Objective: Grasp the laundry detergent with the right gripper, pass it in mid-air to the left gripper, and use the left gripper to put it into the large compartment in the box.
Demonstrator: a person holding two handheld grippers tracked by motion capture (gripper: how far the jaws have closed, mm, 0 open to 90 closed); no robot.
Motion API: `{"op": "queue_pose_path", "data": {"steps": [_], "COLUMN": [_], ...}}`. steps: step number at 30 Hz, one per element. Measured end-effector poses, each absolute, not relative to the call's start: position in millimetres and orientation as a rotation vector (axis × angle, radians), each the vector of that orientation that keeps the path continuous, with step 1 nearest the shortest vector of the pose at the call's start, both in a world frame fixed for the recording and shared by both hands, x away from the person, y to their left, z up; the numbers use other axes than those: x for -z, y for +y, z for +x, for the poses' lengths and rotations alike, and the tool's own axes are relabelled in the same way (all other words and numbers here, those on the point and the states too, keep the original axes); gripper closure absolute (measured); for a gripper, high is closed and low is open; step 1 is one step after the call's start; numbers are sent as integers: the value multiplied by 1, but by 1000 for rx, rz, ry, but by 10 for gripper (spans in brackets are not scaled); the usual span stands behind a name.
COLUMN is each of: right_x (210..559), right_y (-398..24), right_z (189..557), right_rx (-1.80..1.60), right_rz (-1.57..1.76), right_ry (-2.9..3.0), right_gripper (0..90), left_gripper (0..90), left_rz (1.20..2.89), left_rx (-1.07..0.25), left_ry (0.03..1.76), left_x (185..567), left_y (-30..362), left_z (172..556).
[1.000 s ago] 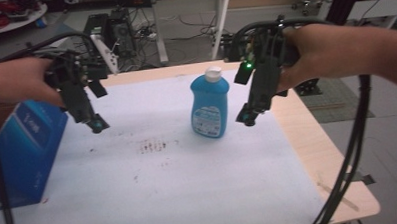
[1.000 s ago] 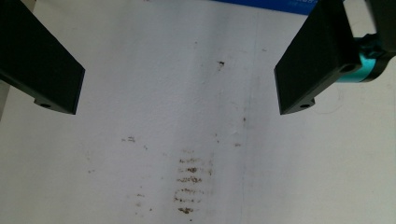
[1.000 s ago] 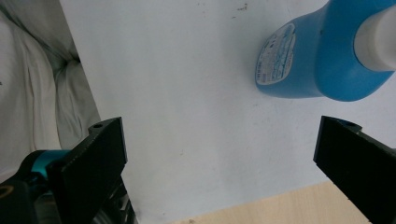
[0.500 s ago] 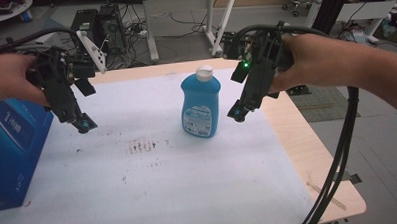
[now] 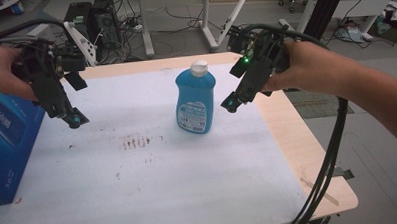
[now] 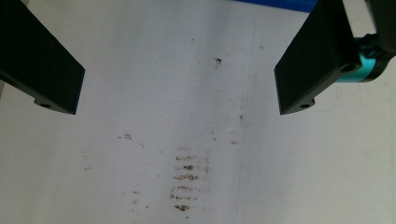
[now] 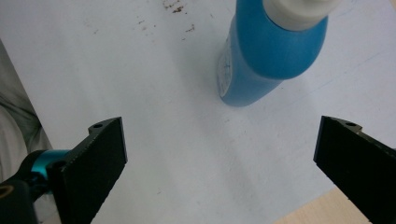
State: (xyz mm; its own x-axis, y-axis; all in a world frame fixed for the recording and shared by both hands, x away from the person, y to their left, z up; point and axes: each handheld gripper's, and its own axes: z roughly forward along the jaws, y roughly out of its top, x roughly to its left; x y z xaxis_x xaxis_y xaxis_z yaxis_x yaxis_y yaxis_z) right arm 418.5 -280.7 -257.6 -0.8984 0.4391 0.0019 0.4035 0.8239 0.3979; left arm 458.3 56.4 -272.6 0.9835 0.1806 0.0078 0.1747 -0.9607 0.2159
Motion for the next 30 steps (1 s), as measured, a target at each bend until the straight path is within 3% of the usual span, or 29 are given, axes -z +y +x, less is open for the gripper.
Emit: {"op": "queue_pose_path", "data": {"steps": [30], "right_x": [318], "right_y": [-319], "right_z": [435], "right_rx": [-930], "right_rz": [878], "right_ry": [2790], "right_gripper": [19], "left_gripper": [16], "left_rz": [2914], "left_rx": [-11], "left_ry": [266], "left_x": [283], "left_y": [53], "left_z": [463]}}
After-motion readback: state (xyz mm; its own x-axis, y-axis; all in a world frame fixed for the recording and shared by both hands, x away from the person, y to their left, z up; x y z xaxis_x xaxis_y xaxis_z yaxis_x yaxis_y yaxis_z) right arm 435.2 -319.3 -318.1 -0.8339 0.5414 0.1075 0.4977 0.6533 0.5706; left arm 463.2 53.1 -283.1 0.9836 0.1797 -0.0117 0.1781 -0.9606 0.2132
